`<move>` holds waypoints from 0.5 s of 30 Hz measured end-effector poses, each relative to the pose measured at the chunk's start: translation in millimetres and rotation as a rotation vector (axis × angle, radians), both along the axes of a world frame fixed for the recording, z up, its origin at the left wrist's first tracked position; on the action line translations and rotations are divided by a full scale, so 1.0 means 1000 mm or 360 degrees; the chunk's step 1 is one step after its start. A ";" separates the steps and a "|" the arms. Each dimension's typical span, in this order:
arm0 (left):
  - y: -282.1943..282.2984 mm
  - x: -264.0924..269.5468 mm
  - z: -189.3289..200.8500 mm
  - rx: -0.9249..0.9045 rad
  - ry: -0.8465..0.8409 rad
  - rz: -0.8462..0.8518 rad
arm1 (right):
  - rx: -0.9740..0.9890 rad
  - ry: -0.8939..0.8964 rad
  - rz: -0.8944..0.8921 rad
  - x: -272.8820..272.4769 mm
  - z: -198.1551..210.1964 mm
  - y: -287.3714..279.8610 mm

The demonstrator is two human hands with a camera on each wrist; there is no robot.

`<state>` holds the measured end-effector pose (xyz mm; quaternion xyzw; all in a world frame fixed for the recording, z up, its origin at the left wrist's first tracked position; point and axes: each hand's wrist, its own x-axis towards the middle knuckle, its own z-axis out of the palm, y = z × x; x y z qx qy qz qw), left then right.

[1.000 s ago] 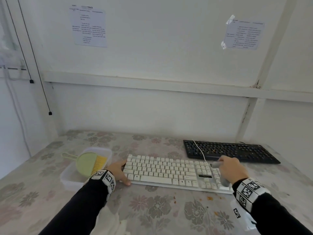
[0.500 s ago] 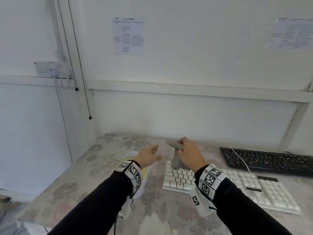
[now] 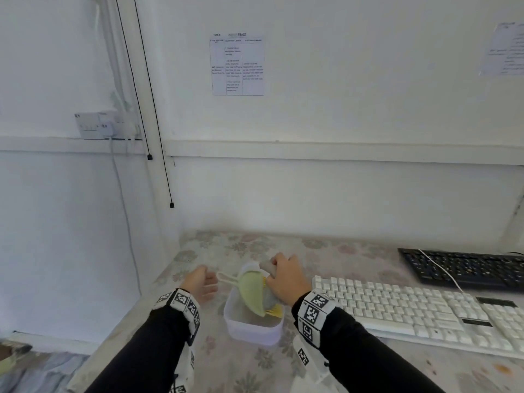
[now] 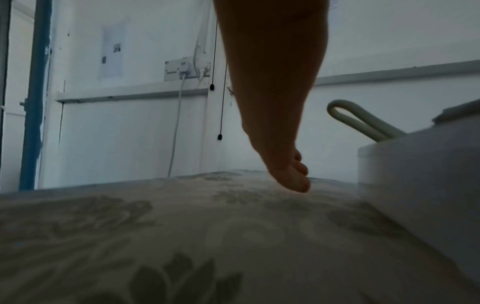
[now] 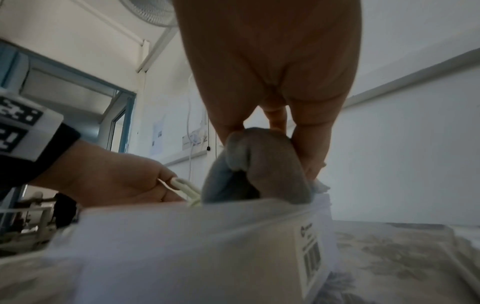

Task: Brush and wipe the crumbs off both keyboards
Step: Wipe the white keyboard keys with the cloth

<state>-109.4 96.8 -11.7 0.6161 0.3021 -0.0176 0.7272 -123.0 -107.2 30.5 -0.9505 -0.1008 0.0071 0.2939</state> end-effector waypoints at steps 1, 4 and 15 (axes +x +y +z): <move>-0.005 -0.002 -0.003 -0.0122 0.0011 -0.0062 | -0.0017 -0.0003 -0.0017 0.000 -0.002 0.004; -0.018 -0.004 -0.005 -0.0342 0.0007 -0.0189 | -0.0097 0.0024 -0.0137 0.003 -0.006 0.014; -0.028 -0.001 -0.009 -0.0578 -0.0075 -0.0276 | -0.0652 0.0060 0.0079 -0.002 -0.019 0.032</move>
